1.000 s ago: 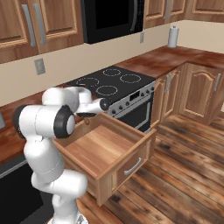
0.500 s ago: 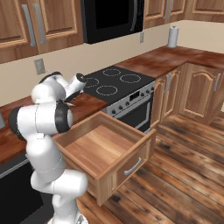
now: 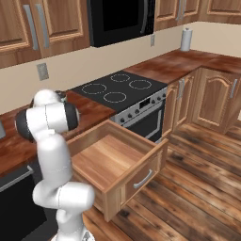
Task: Pick the pizza cutter from the drawer and place it on the counter.
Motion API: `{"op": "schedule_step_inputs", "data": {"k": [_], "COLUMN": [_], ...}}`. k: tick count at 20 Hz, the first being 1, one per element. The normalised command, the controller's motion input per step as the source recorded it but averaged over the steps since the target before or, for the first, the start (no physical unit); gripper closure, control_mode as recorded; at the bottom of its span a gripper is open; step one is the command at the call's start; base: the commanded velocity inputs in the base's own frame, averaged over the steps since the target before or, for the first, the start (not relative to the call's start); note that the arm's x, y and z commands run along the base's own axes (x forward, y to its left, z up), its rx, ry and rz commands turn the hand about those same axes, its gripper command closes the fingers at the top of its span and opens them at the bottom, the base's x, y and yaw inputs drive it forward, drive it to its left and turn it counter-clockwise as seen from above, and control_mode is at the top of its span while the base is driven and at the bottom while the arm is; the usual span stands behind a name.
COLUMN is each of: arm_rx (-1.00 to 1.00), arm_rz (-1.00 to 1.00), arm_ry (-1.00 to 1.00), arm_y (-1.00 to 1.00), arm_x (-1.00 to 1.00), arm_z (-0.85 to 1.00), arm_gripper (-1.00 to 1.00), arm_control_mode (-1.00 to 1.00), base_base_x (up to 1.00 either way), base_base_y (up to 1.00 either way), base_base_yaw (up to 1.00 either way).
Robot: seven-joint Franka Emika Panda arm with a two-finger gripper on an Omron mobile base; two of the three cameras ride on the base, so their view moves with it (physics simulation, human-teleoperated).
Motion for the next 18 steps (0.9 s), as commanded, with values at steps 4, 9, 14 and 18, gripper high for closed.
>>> {"op": "schedule_step_inputs", "data": {"k": [4, 9, 14, 18], "arm_rx": [-0.15, -0.13, -0.05, 0.0], "arm_rz": [0.0, 0.0, 0.0, 0.0], "arm_ry": [-0.05, -0.01, 0.0, 0.0], "arm_y": [0.51, 0.6, 0.45, 0.32], "arm_x": [0.0, 0.04, 0.24, 0.29], "arm_z": [-1.0, -0.78, -0.14, 0.11], "arm_gripper": [1.0, 1.0, -1.0, -1.0], "arm_control_mode": [-1.0, -1.0, -1.0, -1.0], "base_base_x": [0.0, 0.0, 0.0, 0.0], "base_base_y": [0.0, 0.0, 0.0, 0.0], "base_base_yaw": [0.0, 0.0, 0.0, 0.0]}}
